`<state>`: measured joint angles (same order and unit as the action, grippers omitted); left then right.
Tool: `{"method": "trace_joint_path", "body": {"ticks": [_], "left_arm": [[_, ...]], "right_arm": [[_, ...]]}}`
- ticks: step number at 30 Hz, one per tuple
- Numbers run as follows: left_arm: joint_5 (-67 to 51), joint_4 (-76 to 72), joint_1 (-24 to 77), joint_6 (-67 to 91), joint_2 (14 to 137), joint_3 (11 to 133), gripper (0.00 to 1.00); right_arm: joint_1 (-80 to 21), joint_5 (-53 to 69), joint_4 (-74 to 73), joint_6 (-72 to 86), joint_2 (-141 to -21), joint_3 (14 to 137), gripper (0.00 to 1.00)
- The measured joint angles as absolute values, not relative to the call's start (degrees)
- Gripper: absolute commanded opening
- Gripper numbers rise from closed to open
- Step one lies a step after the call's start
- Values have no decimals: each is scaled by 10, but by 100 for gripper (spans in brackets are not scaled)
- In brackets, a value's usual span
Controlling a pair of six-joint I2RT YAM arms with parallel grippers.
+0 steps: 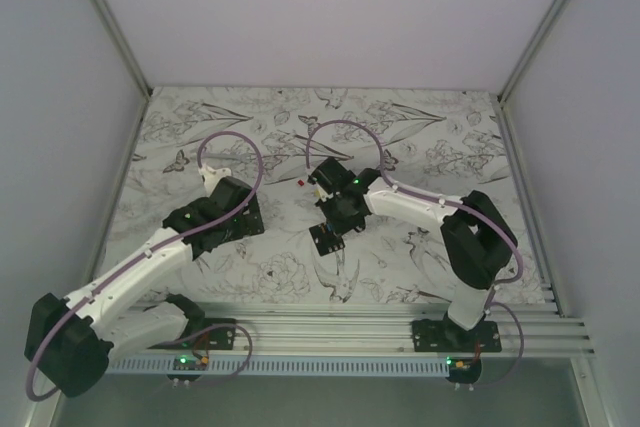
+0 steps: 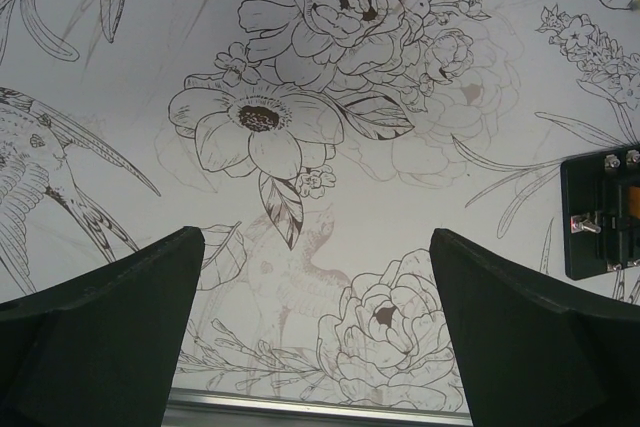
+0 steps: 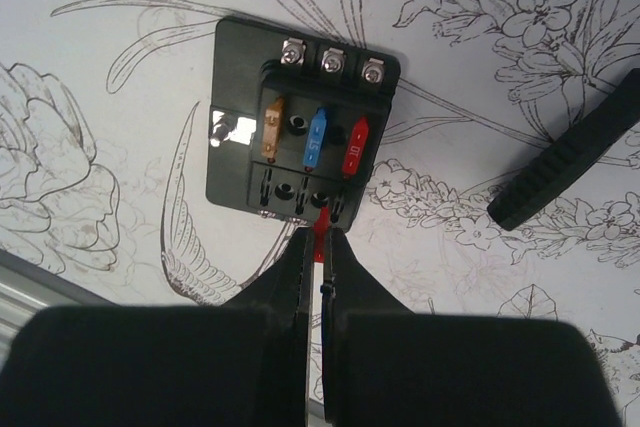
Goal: Snap on the fuse box
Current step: Install the fuse at the fuse box base.
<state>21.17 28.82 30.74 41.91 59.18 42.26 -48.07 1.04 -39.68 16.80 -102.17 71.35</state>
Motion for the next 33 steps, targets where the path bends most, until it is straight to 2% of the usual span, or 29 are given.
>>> {"method": "trace_joint_path", "body": {"ticks": [33], "left_arm": [[211, 296, 303, 419, 612, 422, 100]], "right_arm": [[-481, -14, -379, 188, -1032, 717, 0]]}}
